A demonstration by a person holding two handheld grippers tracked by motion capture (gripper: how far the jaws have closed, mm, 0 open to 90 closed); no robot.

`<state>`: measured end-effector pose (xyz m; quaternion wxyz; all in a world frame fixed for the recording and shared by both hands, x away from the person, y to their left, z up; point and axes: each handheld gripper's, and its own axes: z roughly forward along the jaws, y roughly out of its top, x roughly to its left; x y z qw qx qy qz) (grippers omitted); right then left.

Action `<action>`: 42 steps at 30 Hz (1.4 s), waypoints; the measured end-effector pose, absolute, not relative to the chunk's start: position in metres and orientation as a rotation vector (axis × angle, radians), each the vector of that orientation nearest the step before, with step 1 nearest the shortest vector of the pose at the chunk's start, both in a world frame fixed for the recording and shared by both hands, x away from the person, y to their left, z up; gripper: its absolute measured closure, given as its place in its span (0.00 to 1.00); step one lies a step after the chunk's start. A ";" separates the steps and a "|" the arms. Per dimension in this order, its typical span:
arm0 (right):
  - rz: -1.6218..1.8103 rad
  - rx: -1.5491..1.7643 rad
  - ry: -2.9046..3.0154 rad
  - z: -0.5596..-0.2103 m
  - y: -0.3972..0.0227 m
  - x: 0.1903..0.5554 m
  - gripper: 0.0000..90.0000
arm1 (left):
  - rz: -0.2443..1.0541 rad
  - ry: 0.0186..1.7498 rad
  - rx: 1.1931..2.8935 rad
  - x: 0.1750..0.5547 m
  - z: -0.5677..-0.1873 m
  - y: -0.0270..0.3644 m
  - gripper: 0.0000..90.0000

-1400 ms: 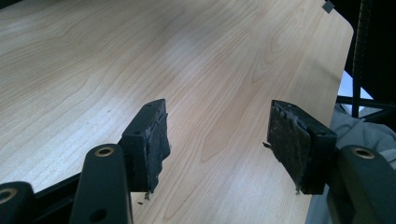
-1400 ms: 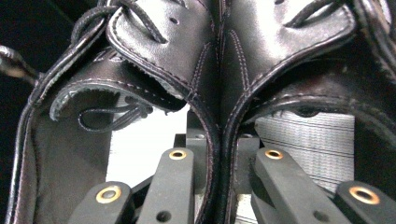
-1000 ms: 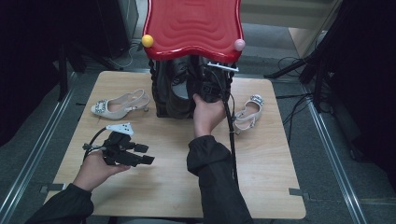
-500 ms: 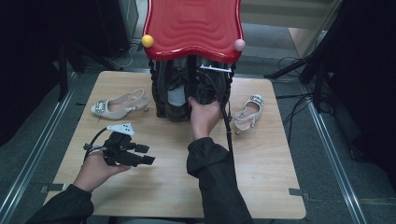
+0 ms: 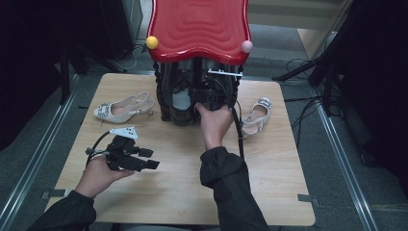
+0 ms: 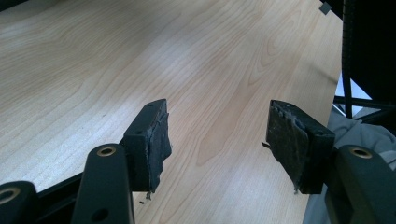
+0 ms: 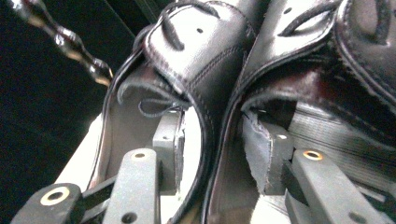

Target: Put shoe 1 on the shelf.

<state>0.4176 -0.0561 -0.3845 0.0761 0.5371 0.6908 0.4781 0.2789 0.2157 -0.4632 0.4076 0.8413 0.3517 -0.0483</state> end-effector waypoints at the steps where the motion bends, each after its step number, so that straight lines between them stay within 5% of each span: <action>1: 1.422 1.588 2.081 -0.383 -0.057 0.414 0.66 | -0.121 0.887 2.121 0.279 -0.463 0.216 0.44; 16: 1.446 1.454 2.249 -0.377 -0.075 0.391 0.60 | -0.141 0.876 2.088 0.289 -0.443 0.218 0.51; 19: 1.491 1.438 2.278 -0.372 -0.084 0.385 0.59 | -0.164 0.863 2.080 0.297 -0.426 0.217 0.68; 29: 1.479 1.280 2.372 -0.365 -0.100 0.360 0.58 | -0.101 0.791 2.096 0.321 -0.377 0.207 0.89; 42: 1.488 1.244 2.426 -0.374 -0.115 0.341 0.58 | -0.037 0.726 2.093 0.362 -0.304 0.185 1.00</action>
